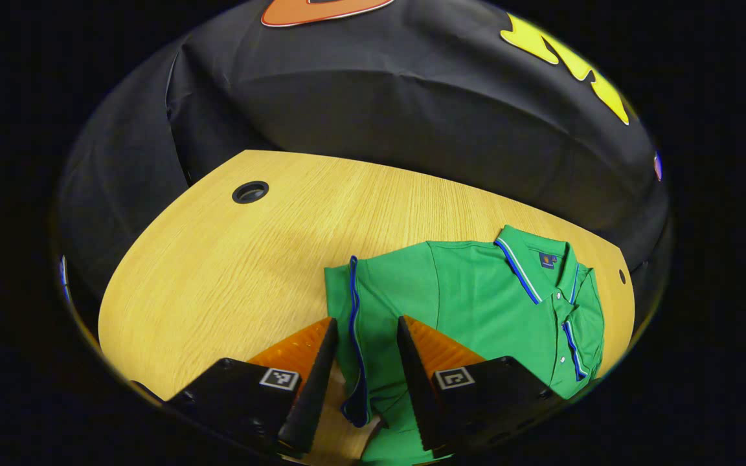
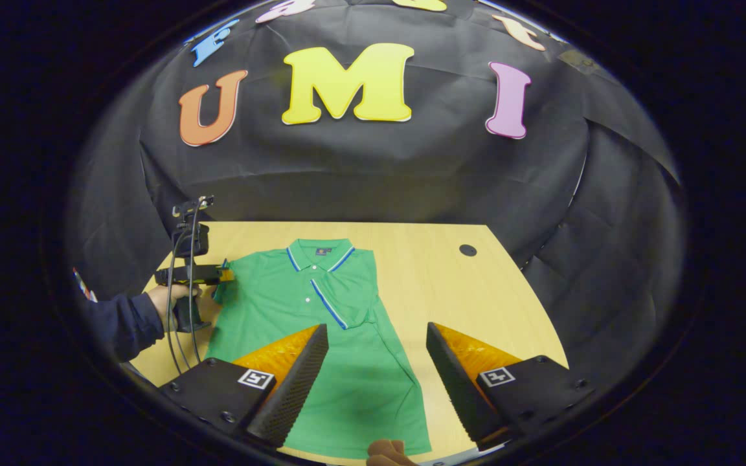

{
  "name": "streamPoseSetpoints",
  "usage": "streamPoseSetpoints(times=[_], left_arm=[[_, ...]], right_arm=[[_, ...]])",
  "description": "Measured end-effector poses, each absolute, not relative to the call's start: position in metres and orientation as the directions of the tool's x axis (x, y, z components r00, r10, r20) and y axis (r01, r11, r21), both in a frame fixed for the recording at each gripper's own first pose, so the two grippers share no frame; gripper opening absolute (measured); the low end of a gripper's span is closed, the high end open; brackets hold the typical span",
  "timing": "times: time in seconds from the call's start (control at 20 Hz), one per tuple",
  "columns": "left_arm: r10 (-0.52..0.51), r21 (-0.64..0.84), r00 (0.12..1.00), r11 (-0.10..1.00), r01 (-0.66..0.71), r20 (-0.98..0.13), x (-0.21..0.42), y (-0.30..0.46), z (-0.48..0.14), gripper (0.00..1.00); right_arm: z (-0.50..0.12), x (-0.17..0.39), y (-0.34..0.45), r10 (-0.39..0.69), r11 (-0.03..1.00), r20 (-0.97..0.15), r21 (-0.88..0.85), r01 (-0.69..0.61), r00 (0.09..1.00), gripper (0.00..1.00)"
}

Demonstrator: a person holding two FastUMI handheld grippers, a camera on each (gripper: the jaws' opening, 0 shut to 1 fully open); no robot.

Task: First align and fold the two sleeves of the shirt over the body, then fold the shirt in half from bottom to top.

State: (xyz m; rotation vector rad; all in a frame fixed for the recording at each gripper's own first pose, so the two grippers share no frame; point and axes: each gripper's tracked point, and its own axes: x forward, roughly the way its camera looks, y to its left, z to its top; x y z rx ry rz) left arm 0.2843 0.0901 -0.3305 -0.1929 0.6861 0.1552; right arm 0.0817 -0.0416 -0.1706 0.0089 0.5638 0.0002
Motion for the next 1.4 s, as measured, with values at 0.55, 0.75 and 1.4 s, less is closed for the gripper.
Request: streamPoseSetpoints(times=[0.55, 0.75, 1.4], left_arm=[[0.082, -0.105, 0.729, 0.973, -0.207, -0.68, 0.276, 0.106, -0.334, 0.11], [0.079, -0.091, 0.737, 0.978, -0.187, -0.672, 0.278, 0.107, -0.329, 0.05], [-0.027, 0.008, 0.815, 0.999, 0.039, -0.579, 0.288, 0.027, -0.271, 0.04]], right_arm=[[-0.17, 0.083, -0.024, 0.031, 0.999, -0.524, 0.033, -0.016, 0.851, 0.95], [-0.167, 0.084, -0.022, 0.041, 0.998, -0.509, 0.053, -0.016, 0.86, 0.99], [-0.171, 0.071, -0.035, 0.041, 0.997, -0.491, 0.081, -0.001, 0.87, 0.99]])
